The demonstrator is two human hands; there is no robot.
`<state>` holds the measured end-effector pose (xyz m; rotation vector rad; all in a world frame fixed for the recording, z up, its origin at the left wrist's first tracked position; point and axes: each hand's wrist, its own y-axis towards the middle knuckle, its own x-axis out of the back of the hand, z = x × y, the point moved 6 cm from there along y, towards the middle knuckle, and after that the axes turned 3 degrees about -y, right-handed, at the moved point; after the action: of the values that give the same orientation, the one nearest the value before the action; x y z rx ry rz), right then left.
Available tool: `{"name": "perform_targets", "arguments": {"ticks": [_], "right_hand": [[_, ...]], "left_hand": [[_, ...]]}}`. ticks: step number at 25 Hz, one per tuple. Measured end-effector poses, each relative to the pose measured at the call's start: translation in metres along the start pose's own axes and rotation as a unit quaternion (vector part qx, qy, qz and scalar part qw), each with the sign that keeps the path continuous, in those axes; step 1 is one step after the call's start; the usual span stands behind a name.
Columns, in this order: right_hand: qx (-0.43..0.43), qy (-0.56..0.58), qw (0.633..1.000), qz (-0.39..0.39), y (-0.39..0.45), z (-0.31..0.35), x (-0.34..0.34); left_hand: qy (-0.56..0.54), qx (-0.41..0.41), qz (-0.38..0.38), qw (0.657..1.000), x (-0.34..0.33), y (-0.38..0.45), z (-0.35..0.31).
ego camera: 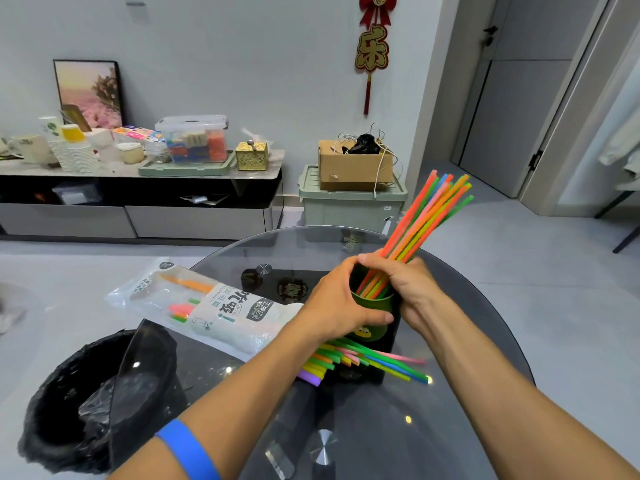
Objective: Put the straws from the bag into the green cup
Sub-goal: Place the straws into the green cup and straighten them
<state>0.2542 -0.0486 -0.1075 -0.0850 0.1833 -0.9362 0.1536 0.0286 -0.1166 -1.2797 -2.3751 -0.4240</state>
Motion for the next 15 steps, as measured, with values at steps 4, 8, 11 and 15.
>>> {"name": "perform_targets", "arguments": {"ticks": [4,8,11,15], "right_hand": [[0.020,-0.018,0.999,-0.018,-0.004,-0.002,-0.002],[0.021,-0.033,0.997,0.062,-0.023,0.002,0.000],[-0.040,-0.082,0.985,0.146,-0.043,-0.007,0.018],[-0.131,-0.200,0.950,0.202,-0.060,-0.033,0.059]], "left_hand": [[0.004,0.006,-0.011,1.000,0.000,-0.005,-0.001],[0.026,0.032,0.001,0.999,0.007,-0.015,-0.004],[0.038,0.004,-0.011,0.999,0.030,-0.036,-0.008],[0.184,-0.035,-0.015,0.982,0.064,-0.081,0.012]]}}
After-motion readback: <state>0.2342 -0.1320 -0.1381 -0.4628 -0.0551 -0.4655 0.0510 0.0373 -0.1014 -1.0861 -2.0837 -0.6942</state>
